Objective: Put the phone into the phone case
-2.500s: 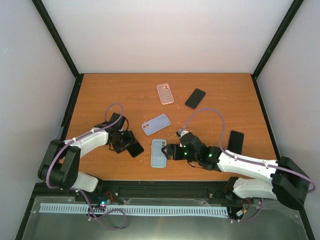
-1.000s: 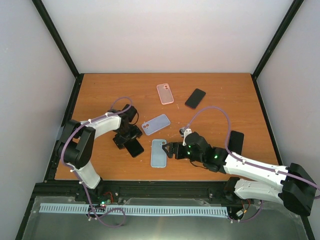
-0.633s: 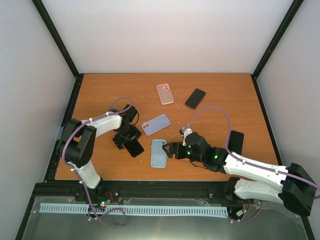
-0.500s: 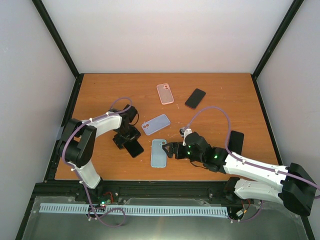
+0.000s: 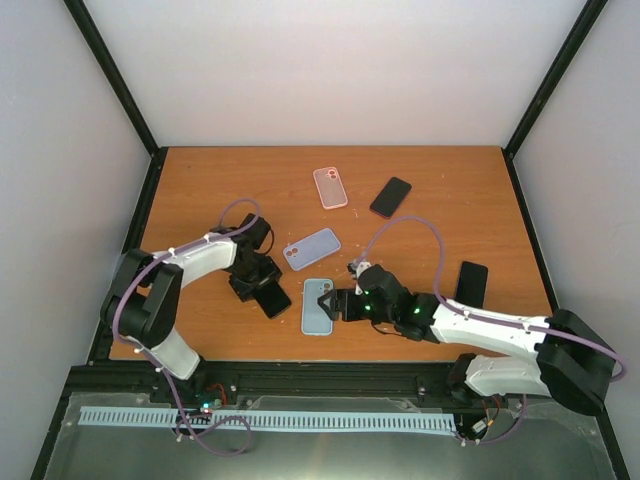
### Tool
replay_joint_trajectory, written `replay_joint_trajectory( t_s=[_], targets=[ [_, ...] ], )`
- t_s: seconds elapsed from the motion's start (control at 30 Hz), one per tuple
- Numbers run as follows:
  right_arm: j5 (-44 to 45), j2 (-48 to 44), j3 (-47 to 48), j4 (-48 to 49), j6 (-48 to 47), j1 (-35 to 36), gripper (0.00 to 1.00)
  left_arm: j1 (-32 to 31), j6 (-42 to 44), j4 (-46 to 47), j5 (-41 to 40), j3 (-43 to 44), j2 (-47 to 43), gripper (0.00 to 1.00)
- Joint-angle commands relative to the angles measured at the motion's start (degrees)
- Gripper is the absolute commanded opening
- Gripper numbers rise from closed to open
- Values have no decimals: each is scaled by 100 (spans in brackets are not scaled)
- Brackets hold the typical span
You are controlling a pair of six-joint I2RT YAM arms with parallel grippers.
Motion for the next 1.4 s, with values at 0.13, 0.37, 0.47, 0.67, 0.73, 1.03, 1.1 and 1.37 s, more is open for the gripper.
replay_joint_trajectory(
  t_s=[0.13,0.37,0.47,0.67,0.73,1.03,1.1,1.37],
  targets=[
    [-314,534,353,486,12,106,73,-455,672,502,596,162,-463,69],
    [-588,924,442,781,68,130,52,-876,874,702,845,267,-671,68],
    [-634,1078,511,768,104,130,45,-921,916,844,988,213,-792,68],
    [-795,1419,605,846,213,130,36,-930,993,1193,1432,53,-1012,68],
    [-905,1489,580,1004,286,137,31,-930,1038,1267,1563,32,-1051,68],
    [-845,1313,408,1201,433,138,3,-938,1147,1585,1889,-233,-1275,68],
    [-778,1231,381,1133,464,138,3,-939,1178,1715,1999,-278,-1297,70],
    [-795,838,204,800,903,151,3,-939,1376,1834,2090,-246,-1448,98]
  ],
)
